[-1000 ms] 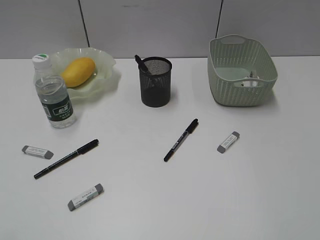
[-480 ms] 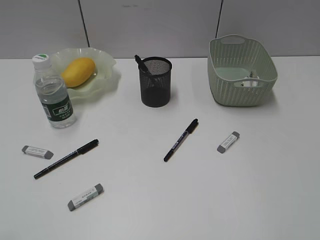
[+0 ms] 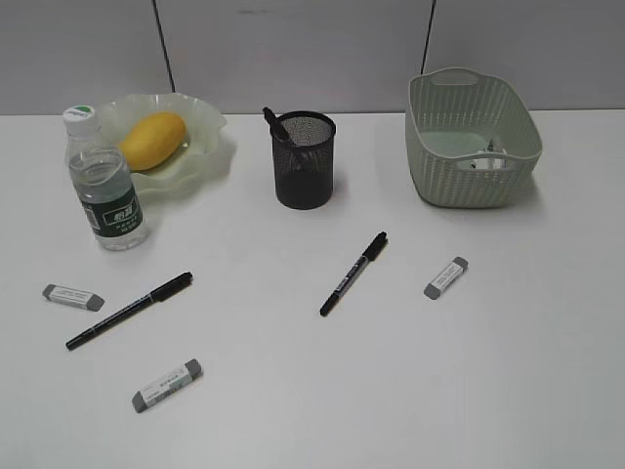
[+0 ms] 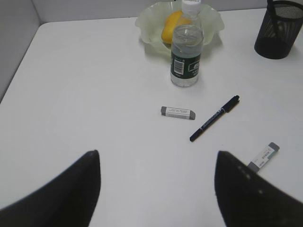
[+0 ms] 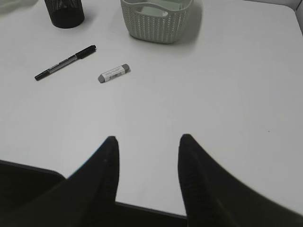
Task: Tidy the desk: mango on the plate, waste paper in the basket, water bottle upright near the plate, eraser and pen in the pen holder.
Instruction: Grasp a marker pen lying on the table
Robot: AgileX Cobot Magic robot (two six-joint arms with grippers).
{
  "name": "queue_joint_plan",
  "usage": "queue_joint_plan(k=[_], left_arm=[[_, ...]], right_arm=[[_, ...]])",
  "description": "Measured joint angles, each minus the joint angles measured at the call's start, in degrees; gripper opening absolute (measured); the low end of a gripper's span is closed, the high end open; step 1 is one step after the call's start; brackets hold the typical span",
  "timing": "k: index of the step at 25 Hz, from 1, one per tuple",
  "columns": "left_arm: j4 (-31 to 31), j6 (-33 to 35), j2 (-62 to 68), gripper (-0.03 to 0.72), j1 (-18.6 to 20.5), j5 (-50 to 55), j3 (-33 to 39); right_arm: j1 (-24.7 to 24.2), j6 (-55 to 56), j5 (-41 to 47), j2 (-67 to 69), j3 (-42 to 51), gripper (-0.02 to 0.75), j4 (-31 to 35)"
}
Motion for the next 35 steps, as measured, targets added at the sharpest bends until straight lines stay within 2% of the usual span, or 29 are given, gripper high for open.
queue_joint_plan(k=[10,17,35], left_arm=[[0.0,0.0,0.0,0.571,0.0,0.0,0.0],[0.0,0.0,0.0,0.571,0.0,0.0,0.0],[-0.1,0.0,0.0,0.571,0.0,0.0,0.0]], right_arm=[[-0.7,0.1,-0.3,0.0,0.0,0.340,0.1],[-10.1,0.1,-0.5,0.0,0.0,0.340,0.1],[-10.4,0.1,-0.7,0.0,0.0,0.340,0.1]])
